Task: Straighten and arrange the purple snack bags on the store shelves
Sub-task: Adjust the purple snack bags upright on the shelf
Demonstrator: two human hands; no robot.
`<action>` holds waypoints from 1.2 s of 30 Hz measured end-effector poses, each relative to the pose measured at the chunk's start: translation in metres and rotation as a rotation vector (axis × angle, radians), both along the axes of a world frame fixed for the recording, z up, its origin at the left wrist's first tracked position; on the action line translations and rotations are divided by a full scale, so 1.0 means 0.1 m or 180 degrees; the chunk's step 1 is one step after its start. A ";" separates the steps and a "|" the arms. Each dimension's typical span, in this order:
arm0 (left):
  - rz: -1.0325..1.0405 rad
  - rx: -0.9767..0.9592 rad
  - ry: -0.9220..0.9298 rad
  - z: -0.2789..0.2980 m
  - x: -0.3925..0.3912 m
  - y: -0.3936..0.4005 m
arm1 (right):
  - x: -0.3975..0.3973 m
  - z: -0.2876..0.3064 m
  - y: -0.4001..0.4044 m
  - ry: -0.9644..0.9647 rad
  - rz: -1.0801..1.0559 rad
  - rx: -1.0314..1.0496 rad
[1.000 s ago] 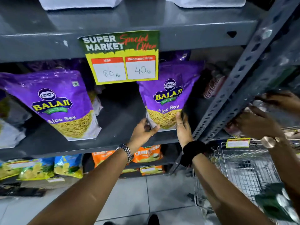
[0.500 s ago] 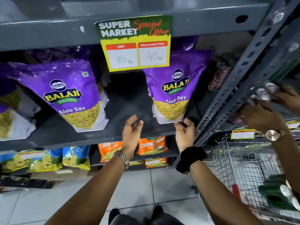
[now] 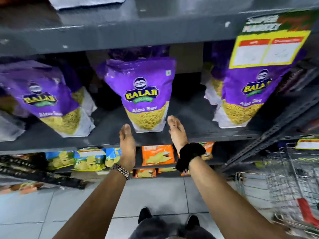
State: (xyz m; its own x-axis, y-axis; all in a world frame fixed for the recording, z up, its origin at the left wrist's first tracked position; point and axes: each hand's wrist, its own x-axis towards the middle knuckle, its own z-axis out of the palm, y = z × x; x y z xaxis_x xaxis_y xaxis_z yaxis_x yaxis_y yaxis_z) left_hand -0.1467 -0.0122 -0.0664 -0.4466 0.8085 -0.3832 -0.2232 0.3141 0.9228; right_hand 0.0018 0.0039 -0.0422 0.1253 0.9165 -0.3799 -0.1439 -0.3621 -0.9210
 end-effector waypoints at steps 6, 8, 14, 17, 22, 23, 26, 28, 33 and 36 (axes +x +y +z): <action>-0.1063 0.0077 -0.0308 0.17 0.33 0.04 | 0.17 -0.04 0.00 -0.0177 -0.0318 0.0113; -0.1152 0.0045 -0.0368 0.19 0.37 0.01 | 0.21 -0.05 -0.01 -0.0157 -0.0390 0.0073; -0.1399 0.0024 -0.0363 0.23 0.30 -0.03 | 0.17 0.02 -0.08 -0.0304 -0.0350 0.0022; -0.1425 0.0035 -0.0418 0.26 0.29 -0.05 | 0.17 0.03 -0.09 -0.0372 -0.0346 0.0058; -0.0806 0.0158 -0.0410 0.11 0.20 -0.13 | 0.11 -0.08 -0.20 -0.0510 -0.0736 0.0092; -0.0501 0.0233 -0.0323 0.05 0.14 -0.17 | 0.05 -0.11 -0.25 -0.0619 -0.0988 0.0098; 0.0353 0.0310 0.0100 -0.06 -0.17 -0.29 | -0.20 -0.17 -0.38 -0.0635 -0.1373 0.0193; 0.0818 0.0231 0.0466 -0.07 -0.53 -0.32 | -0.53 -0.17 -0.41 -0.0269 -0.1117 0.0308; 0.0889 0.0188 0.0613 0.10 -1.62 -0.18 | -1.48 0.09 -0.25 0.0176 0.0017 0.0101; 0.0060 0.0249 0.0183 0.28 -1.72 -0.12 | -1.70 0.13 -0.12 0.0082 0.0227 0.0022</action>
State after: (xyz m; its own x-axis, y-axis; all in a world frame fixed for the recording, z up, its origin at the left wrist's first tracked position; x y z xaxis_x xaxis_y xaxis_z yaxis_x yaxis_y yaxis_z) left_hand -0.3187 -0.0239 -0.0385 -0.4813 0.8263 -0.2926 -0.1744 0.2369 0.9557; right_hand -0.1677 -0.0077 -0.0292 0.0499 0.9254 -0.3758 -0.1417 -0.3659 -0.9198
